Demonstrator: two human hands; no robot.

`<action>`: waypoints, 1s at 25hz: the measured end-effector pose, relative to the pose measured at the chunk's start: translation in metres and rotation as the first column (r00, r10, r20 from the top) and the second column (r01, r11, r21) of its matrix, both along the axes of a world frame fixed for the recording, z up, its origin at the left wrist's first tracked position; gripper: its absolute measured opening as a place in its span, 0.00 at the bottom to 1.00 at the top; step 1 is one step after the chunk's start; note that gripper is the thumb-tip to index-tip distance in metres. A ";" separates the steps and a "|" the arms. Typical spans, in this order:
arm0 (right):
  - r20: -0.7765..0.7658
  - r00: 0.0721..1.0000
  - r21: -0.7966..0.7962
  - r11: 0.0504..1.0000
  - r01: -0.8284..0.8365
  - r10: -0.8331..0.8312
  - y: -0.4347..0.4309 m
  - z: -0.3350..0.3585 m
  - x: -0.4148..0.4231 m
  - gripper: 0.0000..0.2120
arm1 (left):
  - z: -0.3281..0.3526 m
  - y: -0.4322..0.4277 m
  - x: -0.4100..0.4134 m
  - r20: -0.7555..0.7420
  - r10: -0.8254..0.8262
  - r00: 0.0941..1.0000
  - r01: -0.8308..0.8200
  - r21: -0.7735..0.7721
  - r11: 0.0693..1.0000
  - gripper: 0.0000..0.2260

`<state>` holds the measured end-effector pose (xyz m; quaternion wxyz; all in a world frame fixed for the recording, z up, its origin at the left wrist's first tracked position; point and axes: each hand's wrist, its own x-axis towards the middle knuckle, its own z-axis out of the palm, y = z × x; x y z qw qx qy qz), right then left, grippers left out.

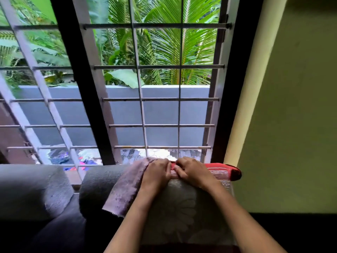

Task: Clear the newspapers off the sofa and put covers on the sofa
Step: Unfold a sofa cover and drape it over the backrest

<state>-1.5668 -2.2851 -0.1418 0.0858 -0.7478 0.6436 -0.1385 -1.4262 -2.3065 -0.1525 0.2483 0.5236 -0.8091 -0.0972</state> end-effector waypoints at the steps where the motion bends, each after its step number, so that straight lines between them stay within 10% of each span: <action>1: 0.010 0.999 0.005 0.999 -0.035 0.035 -0.001 0.002 0.010 0.16 | 0.000 0.003 0.012 -0.019 -0.045 0.999 0.045 -0.019 0.999 0.12; 7: 0.062 0.986 -0.113 0.982 -0.150 0.157 -0.009 0.006 0.083 0.15 | 0.008 0.022 0.086 -0.040 0.095 0.995 -0.101 -0.186 0.977 0.13; 12: 0.121 0.989 -0.238 0.970 -0.049 0.080 -0.009 0.009 0.137 0.11 | 0.007 0.026 0.147 -0.027 0.344 0.938 -0.342 0.078 0.937 0.13; 16: 0.168 0.984 -0.322 0.947 -0.002 0.059 -0.011 0.015 0.168 0.19 | 0.016 0.012 0.167 -0.364 0.294 0.884 -0.243 0.180 0.953 0.08; 20: 0.364 0.931 -0.276 0.958 0.080 0.027 -0.027 0.022 0.179 0.08 | 0.009 0.007 0.178 -0.746 0.380 0.546 0.020 0.465 0.885 0.06; 25: 0.543 0.838 -0.241 0.947 0.211 -0.049 -0.044 0.025 0.173 0.08 | -0.004 0.012 0.193 -0.724 0.299 0.622 0.209 0.522 0.827 0.11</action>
